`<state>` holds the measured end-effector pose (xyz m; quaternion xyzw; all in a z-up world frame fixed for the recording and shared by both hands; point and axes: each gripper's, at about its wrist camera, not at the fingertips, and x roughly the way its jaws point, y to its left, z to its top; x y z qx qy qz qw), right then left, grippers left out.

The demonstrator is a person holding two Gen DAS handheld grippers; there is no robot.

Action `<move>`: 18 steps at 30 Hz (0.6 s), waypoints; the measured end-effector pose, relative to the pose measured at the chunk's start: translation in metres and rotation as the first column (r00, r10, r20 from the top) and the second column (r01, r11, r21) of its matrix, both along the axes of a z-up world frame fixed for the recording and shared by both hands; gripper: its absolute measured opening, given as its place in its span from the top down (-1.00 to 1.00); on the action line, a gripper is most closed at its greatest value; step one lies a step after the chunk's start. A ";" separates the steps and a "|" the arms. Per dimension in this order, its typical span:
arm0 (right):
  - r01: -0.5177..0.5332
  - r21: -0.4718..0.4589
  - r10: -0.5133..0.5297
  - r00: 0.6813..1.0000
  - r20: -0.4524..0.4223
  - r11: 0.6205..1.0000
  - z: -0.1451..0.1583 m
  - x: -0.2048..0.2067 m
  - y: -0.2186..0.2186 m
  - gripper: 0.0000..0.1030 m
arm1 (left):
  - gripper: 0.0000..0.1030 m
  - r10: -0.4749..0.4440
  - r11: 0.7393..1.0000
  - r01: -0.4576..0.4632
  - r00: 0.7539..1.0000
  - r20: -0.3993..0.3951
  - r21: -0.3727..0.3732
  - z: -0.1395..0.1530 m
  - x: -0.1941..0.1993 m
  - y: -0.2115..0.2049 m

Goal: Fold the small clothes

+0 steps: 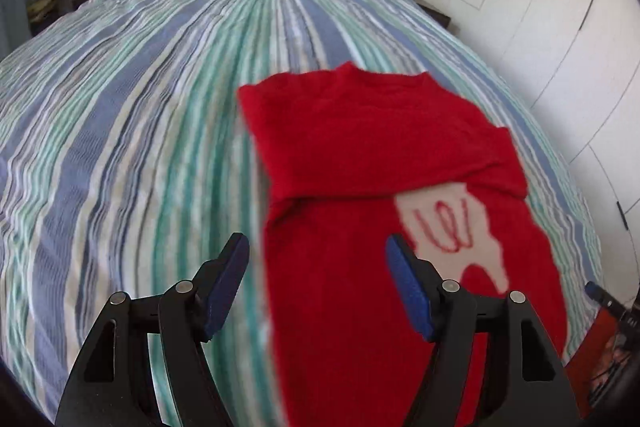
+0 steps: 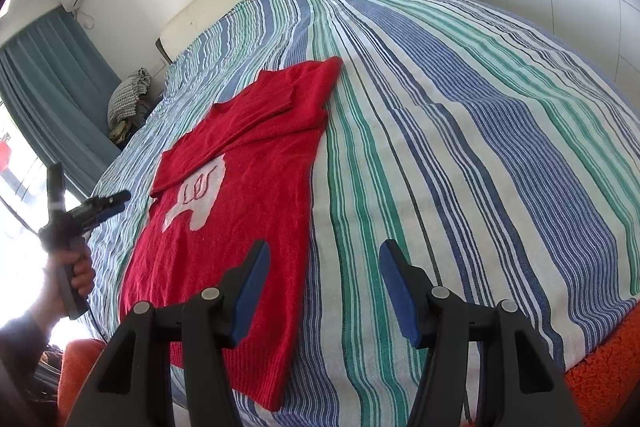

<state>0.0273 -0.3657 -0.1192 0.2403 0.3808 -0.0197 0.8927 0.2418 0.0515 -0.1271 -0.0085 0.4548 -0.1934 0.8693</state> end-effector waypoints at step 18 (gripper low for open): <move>-0.002 -0.071 -0.002 0.999 -0.043 0.997 -0.007 0.006 0.007 -0.11 | 0.94 0.146 0.974 -0.168 0.979 0.145 0.153 -0.067 0.041 -0.017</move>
